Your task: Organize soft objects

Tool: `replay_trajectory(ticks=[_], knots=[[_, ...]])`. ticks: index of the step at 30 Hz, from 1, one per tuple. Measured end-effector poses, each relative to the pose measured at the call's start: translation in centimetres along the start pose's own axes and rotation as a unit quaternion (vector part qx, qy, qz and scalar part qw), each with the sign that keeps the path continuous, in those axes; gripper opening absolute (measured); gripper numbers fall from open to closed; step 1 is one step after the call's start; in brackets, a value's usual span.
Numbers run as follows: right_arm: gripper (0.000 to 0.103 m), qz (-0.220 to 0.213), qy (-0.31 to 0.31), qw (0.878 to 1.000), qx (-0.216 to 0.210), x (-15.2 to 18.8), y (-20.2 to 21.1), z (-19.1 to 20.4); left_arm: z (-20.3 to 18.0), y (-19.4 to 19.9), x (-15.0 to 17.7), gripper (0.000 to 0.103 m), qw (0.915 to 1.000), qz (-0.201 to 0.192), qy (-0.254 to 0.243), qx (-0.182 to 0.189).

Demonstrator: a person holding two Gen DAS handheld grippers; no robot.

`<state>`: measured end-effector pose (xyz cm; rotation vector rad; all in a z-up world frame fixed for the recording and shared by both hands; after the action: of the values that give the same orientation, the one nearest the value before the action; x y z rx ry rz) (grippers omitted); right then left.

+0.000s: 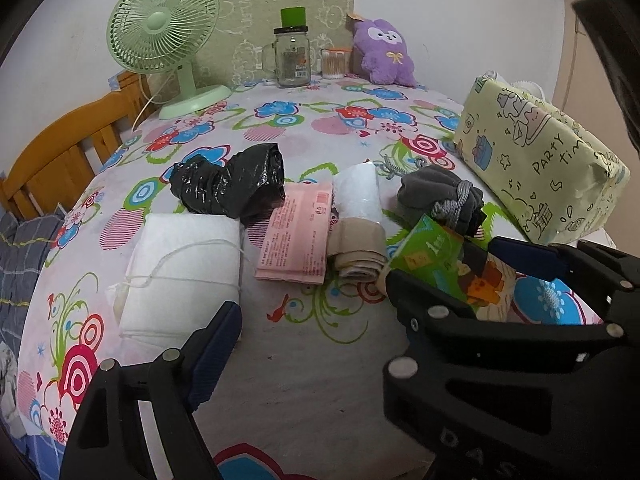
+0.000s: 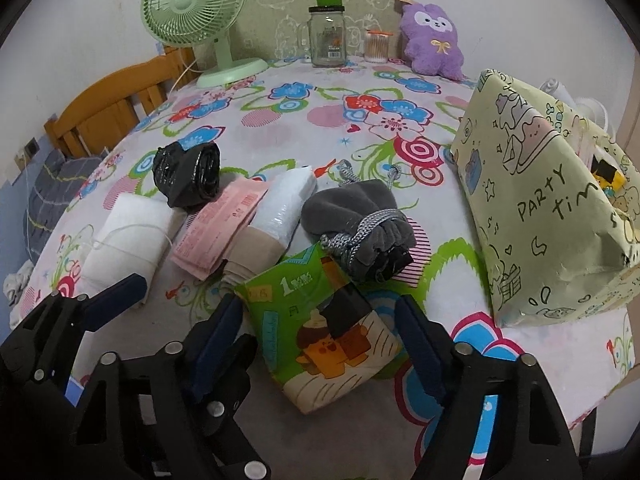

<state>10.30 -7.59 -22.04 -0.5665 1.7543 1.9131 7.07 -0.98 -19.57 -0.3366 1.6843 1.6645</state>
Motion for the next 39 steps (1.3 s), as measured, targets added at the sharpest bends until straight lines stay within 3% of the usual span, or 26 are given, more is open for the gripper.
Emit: replay_trajectory(ticks=[6, 12, 21, 34, 39], knots=[[0.062, 0.004, 0.009, 1.0, -0.008, -0.1, -0.2, 0.4, 0.0, 0.1, -0.1, 0.086, 1.0, 0.001, -0.001, 0.001], [0.054, 0.002, 0.009, 1.0, -0.015, -0.2, 0.4, 0.4, 0.0, 0.6, -0.2, 0.086, 1.0, -0.003, -0.003, 0.0], [0.053, -0.023, 0.012, 0.999, -0.022, -1.2, 2.3, 1.4, 1.3, 1.9, -1.3, 0.086, 0.9995, -0.027, 0.003, -0.014], [0.053, -0.028, 0.017, 0.999, -0.026, -3.5, 1.7, 4.4, 5.5, 1.4, -2.4, 0.086, 0.9986, -0.03, 0.03, -0.033], [0.053, -0.023, 0.021, 0.999, -0.025, -4.0, 0.9, 5.4, 6.9, 0.4, -2.1, 0.078, 0.9984, -0.015, 0.044, -0.031]])
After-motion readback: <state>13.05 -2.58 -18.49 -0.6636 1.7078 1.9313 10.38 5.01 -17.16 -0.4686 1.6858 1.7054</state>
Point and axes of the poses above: each gripper's, at about its wrist camera, not at the fingertips, and y roughly against the way its jaws point, z to its left, x to its underside, the point moved 2 cm from there along -y, roughly the way its jaws point, and after that the axes turned 8 degrees about -y, right-handed, at the moved point
